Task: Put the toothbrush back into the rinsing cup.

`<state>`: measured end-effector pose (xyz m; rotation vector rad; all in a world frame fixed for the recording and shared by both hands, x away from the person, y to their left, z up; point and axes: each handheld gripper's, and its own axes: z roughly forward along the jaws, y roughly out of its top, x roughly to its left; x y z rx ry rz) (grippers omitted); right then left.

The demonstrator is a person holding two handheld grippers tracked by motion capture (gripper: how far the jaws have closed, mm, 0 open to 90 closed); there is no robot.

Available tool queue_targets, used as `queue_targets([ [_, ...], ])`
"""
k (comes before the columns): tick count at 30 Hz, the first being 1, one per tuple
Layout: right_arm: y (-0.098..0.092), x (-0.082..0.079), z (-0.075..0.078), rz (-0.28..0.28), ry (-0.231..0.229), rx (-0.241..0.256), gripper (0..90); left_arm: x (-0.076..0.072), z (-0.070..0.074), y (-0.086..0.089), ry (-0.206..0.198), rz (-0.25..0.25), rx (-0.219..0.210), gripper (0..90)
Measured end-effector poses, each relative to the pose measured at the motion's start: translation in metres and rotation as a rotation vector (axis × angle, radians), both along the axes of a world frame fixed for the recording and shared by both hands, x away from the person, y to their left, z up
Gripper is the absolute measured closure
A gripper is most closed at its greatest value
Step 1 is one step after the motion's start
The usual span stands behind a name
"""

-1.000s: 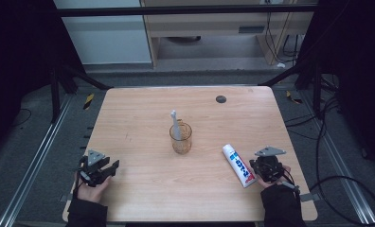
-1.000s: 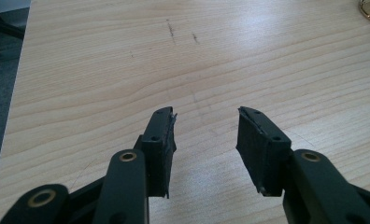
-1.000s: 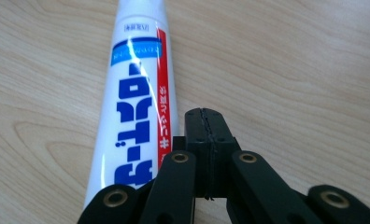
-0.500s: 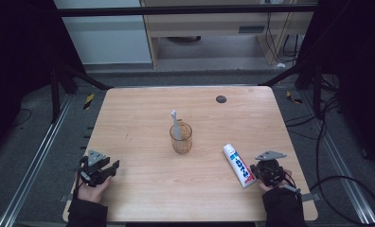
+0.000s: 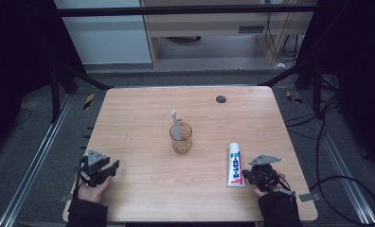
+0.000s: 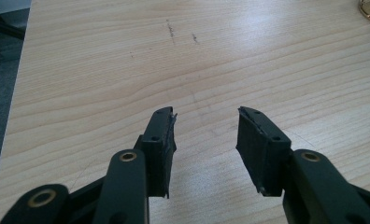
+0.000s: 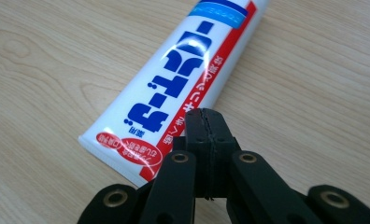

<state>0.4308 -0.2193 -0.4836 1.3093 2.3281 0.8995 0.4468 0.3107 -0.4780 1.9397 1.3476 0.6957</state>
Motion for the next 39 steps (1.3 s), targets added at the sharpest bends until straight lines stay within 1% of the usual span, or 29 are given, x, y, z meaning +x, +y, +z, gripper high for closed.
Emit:
queue_targets([
  [1, 0.000, 0.000, 0.000, 0.000, 0.000, 0.000, 90.0, 0.000, 0.000, 0.000, 0.000, 0.000, 0.001, 55.5],
  [2, 0.003, 0.000, 0.000, 0.011, 0.001, 0.017, 90.0, 0.000, 0.000, 0.000, 0.000, 0.000, 0.001, 55.5],
  [4, 0.004, 0.000, -0.001, 0.019, -0.003, 0.019, 90.0, 0.000, 0.000, 0.000, -0.001, 0.000, 0.001, 55.5],
  [5, 0.008, 0.000, -0.001, 0.029, 0.003, 0.029, 90.0, 0.000, 0.000, 0.000, -0.001, 0.000, 0.001, 55.5],
  [6, 0.009, 0.001, -0.002, 0.034, 0.000, 0.034, 90.0, 0.000, 0.000, 0.000, -0.001, 0.000, 0.002, 55.5],
  [8, 0.011, 0.002, -0.002, 0.043, -0.003, 0.038, 90.0, 0.000, 0.000, 0.000, 0.000, -0.002, 0.004, 55.6],
  [12, 0.022, 0.004, -0.003, 0.070, -0.016, 0.044, 90.0, 0.001, 0.000, 0.000, -0.001, -0.002, 0.004, 55.6],
  [14, 0.024, 0.004, -0.002, 0.069, -0.017, 0.049, 90.0, 0.001, 0.000, -0.001, -0.001, -0.001, 0.004, 55.6],
  [16, 0.027, 0.007, -0.002, 0.074, -0.028, 0.051, 90.0, 0.001, 0.000, -0.001, -0.001, -0.001, 0.004, 55.6],
  [18, 0.029, 0.009, -0.002, 0.076, -0.038, 0.061, 90.0, 0.001, -0.001, -0.001, -0.001, -0.001, 0.005, 55.6],
  [19, 0.031, 0.011, -0.003, 0.078, -0.034, 0.077, 90.0, 0.001, -0.001, -0.001, -0.001, -0.001, 0.006, 55.6],
  [29, 0.038, 0.021, -0.004, 0.072, -0.043, 0.075, 90.0, 0.001, -0.001, -0.001, 0.000, -0.001, 0.006, 55.7],
  [34, 0.039, 0.024, -0.005, 0.075, -0.046, 0.089, 90.0, 0.001, -0.001, -0.001, -0.001, -0.002, 0.006, 55.7],
  [37, 0.037, 0.024, -0.003, 0.073, -0.059, 0.095, 90.0, 0.002, -0.001, -0.001, 0.000, -0.002, 0.006, 55.7],
  [39, 0.034, 0.024, 0.001, 0.069, -0.079, 0.110, 90.0, 0.002, -0.001, -0.001, 0.000, -0.001, 0.007, 55.7],
])
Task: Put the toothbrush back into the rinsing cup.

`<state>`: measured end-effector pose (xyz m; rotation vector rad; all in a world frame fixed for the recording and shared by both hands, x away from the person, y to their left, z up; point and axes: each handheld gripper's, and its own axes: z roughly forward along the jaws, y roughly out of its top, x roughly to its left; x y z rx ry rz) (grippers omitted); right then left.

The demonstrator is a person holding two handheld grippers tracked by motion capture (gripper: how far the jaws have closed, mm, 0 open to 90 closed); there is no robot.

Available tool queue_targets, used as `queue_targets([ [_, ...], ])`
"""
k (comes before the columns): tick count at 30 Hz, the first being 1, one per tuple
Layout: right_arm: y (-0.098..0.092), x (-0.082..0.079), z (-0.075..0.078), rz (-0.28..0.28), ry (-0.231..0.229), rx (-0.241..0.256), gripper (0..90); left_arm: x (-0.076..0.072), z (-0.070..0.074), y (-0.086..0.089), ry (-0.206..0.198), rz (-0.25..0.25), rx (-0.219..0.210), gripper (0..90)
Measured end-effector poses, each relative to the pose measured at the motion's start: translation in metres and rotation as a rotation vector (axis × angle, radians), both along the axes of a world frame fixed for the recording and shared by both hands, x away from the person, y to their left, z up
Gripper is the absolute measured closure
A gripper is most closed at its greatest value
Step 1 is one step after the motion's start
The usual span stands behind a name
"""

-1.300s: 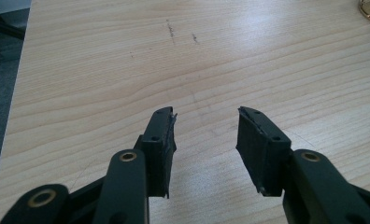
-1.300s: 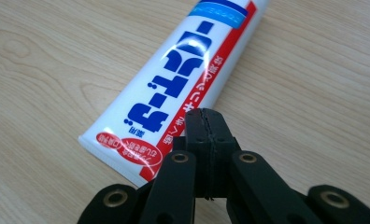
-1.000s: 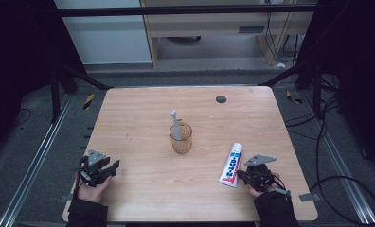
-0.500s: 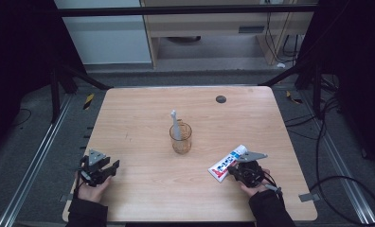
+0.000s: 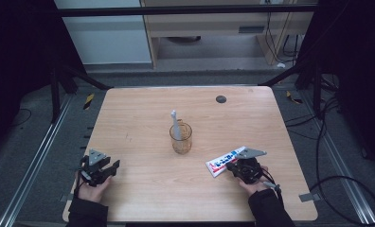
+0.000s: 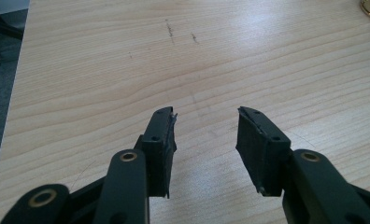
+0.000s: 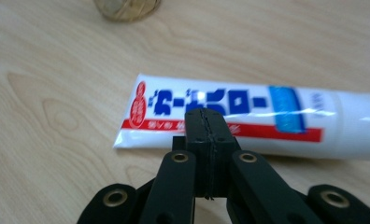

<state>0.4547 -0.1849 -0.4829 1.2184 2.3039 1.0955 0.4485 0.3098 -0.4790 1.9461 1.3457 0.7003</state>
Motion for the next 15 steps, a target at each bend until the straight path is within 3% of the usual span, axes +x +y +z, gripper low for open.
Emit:
queue_targets([
  [3, -0.011, 0.005, 0.012, -0.049, -0.050, 0.027, 90.0, 0.000, 0.000, 0.000, 0.000, 0.000, 0.000, 55.7],
  [8, -0.028, 0.018, 0.023, -0.117, -0.090, 0.047, 90.0, 0.001, -0.001, 0.000, 0.002, 0.002, 0.000, 55.8],
  [11, -0.031, 0.023, 0.024, -0.130, -0.095, 0.048, 90.0, 0.001, -0.001, -0.001, 0.003, 0.001, 0.002, 55.8],
  [15, -0.035, 0.044, 0.018, -0.168, -0.076, 0.031, 90.0, 0.001, 0.000, 0.000, 0.000, 0.002, 0.001, 55.9],
])
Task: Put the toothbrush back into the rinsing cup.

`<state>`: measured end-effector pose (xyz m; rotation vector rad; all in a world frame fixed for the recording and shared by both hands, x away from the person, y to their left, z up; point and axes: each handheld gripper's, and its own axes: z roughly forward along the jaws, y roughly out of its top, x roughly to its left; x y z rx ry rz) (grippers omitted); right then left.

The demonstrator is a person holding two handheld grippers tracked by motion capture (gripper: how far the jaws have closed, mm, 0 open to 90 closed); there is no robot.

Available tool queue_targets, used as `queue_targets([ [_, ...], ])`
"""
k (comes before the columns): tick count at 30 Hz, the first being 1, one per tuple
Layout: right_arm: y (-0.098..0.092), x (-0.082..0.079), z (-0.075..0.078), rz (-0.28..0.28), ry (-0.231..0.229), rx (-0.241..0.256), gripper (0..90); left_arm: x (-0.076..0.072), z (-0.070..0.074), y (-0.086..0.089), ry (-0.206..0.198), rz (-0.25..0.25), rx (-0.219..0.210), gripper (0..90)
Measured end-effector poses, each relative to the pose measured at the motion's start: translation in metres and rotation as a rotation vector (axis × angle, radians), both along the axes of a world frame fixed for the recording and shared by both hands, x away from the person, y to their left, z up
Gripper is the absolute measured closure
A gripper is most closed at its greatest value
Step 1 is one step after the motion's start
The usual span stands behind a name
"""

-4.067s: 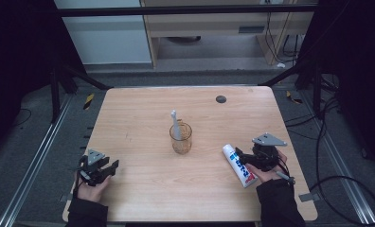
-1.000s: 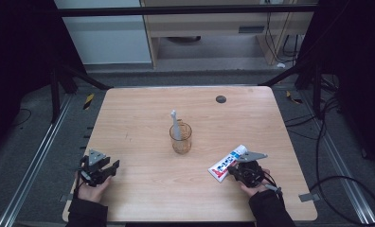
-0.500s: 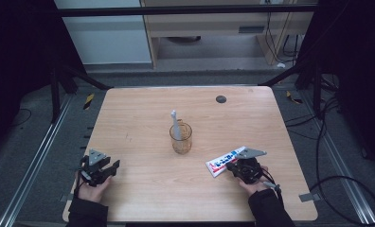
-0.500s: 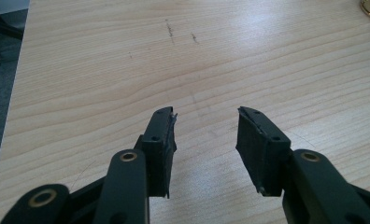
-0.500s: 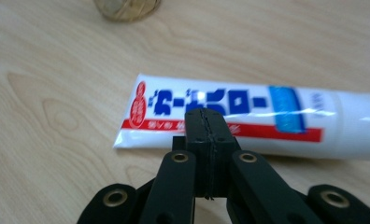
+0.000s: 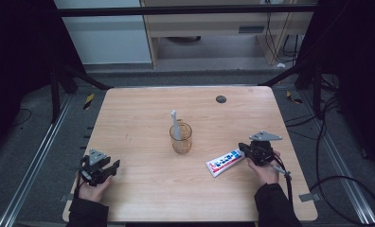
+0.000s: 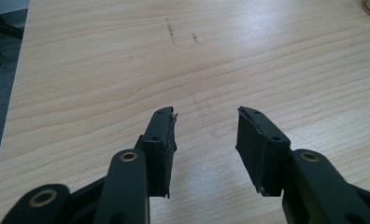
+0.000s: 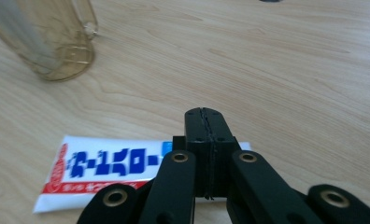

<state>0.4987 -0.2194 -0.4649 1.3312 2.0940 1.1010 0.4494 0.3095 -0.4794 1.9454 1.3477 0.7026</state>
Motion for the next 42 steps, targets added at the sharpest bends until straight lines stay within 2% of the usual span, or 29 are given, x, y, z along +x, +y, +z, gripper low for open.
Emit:
queue_targets([
  [2, 0.000, 0.003, -0.001, -0.002, -0.001, -0.005, 90.0, 0.000, 0.000, 0.000, 0.001, 0.001, 0.000, 56.0],
  [4, -0.001, 0.015, -0.006, -0.015, 0.009, -0.013, 90.0, 0.000, 0.000, 0.000, 0.001, 0.001, 0.000, 56.0],
  [6, -0.001, 0.017, -0.007, -0.021, 0.012, -0.011, 90.0, 0.000, 0.000, 0.000, 0.002, 0.000, 0.001, 56.0],
  [7, -0.002, 0.022, -0.012, -0.033, 0.028, -0.017, 90.0, 0.000, 0.000, 0.000, 0.001, -0.001, 0.001, 56.0],
  [12, -0.006, 0.024, -0.014, -0.041, 0.042, -0.033, 90.0, 0.000, 0.000, 0.000, 0.001, -0.001, 0.000, 56.0],
  [17, -0.007, 0.021, -0.013, -0.038, 0.051, -0.040, 90.0, -0.001, 0.000, 0.000, -0.001, -0.002, 0.000, 56.0],
  [24, -0.011, 0.013, -0.011, -0.029, 0.066, -0.076, 90.0, -0.001, 0.001, 0.001, -0.003, -0.003, -0.001, 56.0],
  [27, -0.015, 0.006, -0.010, -0.026, 0.083, -0.066, 90.0, -0.001, 0.001, 0.000, -0.003, -0.004, -0.002, 56.0],
  [31, -0.022, -0.004, -0.009, -0.028, 0.098, -0.077, 90.0, -0.001, 0.001, 0.000, -0.003, -0.006, -0.003, 56.0],
  [42, -0.026, -0.015, -0.006, -0.011, 0.101, -0.072, 90.0, -0.002, 0.002, 0.001, -0.004, -0.005, -0.006, 56.0],
])
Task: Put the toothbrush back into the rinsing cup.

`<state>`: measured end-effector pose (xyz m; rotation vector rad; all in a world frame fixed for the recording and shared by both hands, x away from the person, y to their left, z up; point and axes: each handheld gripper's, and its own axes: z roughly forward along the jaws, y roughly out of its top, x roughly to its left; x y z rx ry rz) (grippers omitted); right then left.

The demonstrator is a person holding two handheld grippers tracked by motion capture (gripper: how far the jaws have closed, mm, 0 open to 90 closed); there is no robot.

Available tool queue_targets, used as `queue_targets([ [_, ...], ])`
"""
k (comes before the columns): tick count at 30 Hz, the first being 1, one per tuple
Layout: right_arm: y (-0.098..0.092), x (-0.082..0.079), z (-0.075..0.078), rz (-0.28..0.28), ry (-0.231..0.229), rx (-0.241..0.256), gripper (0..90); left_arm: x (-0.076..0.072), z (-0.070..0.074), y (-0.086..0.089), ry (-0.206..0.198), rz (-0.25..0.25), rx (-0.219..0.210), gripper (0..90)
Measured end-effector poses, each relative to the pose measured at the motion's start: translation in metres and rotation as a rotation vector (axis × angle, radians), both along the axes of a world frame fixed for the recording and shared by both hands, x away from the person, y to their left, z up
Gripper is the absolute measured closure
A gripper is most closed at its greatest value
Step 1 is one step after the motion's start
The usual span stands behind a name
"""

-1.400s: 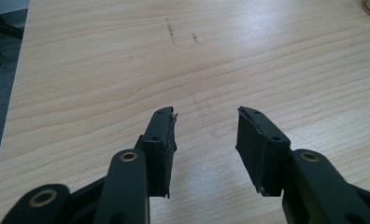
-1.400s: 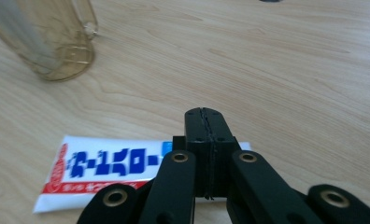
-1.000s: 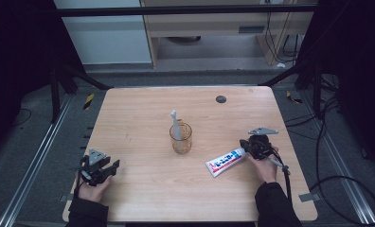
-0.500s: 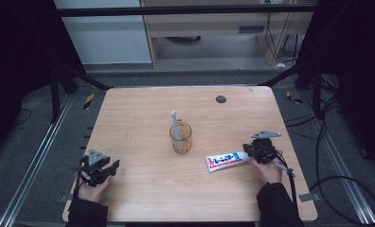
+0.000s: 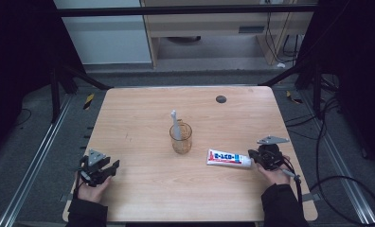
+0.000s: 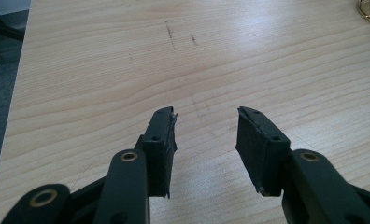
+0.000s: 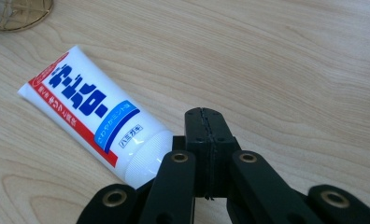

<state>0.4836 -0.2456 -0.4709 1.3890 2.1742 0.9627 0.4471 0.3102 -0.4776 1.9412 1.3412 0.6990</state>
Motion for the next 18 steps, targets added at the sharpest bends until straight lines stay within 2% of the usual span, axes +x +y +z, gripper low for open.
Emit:
queue_targets([
  [5, 0.002, 0.001, -0.003, 0.006, 0.008, -0.019, 90.0, 0.000, 0.000, 0.000, 0.000, 0.000, 0.001, 56.0],
  [9, 0.001, 0.000, -0.003, 0.010, 0.011, -0.016, 90.0, 0.000, 0.000, 0.000, -0.002, 0.001, 0.001, 56.0],
  [18, 0.007, -0.016, -0.005, 0.047, 0.033, -0.017, 90.0, -0.001, 0.001, 0.000, -0.003, 0.000, 0.000, 56.0],
])
